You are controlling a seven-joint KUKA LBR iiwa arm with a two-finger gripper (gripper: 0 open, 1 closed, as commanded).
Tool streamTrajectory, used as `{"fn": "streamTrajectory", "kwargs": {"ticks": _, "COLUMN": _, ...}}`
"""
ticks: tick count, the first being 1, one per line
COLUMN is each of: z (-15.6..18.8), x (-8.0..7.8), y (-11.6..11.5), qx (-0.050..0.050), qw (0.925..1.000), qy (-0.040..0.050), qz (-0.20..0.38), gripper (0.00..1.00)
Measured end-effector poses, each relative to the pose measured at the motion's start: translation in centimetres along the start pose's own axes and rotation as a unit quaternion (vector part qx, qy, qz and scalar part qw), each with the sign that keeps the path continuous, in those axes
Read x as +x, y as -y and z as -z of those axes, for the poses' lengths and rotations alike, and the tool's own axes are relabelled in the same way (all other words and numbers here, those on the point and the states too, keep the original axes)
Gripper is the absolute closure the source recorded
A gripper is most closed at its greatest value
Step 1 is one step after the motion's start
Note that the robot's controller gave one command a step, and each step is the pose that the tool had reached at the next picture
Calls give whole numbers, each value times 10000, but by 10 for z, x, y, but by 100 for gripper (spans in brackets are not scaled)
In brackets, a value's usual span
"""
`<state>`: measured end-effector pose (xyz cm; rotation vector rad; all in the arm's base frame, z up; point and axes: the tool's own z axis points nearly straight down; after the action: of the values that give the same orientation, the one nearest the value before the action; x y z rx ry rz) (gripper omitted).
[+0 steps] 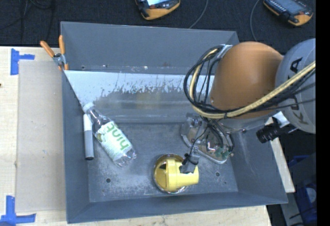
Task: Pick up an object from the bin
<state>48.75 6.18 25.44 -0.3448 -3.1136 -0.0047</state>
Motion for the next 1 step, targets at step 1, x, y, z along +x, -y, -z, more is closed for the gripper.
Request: {"fn": "streamTrajectory", "kwargs": {"ticks": 1, "z": -65, "x": -2, "y": 7, "qx": 14, "qw": 9997, "qy": -39, "qz": 227, "gripper": 0}}
